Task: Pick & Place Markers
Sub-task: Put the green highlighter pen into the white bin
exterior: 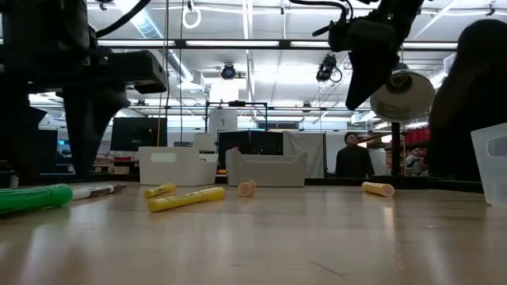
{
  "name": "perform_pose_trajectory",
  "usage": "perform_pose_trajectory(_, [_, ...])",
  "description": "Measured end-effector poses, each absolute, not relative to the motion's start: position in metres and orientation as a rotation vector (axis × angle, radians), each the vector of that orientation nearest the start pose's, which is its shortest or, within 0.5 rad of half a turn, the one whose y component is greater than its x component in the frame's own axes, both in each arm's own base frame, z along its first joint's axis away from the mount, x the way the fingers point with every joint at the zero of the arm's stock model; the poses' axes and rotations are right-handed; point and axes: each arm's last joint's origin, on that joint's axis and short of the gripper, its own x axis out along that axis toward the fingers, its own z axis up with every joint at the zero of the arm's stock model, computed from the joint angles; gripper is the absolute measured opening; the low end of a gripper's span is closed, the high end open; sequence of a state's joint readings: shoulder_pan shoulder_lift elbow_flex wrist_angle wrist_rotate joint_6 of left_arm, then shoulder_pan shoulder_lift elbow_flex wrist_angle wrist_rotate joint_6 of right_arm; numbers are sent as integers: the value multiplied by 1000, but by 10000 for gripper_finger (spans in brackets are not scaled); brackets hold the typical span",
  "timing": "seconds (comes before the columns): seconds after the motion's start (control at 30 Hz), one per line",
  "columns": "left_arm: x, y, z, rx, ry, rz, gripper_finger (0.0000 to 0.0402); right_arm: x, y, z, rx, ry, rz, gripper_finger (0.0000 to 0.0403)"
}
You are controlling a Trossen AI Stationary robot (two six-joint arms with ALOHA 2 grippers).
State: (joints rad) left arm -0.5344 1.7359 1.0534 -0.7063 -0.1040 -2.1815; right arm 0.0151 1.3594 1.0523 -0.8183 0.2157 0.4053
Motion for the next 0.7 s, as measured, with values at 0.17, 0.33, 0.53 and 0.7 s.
perform_pose_trajectory(0.17, [272, -152, 162, -1370, 1020, 1062, 190, 258, 4, 258, 216, 1065, -380, 107])
perform_pose_trajectory(0.33, [274, -151, 160, -1366, 1013, 1071, 190, 258, 8, 258, 208, 1063, -366, 107])
perform_pose_trajectory(0.53, [279, -154, 149, -1368, 1034, 1069, 190, 258, 8, 258, 203, 1064, -365, 107])
perform_pose_trajectory(0.7, [281, -155, 143, -1350, 1013, 1067, 184, 258, 8, 258, 204, 1063, -365, 107])
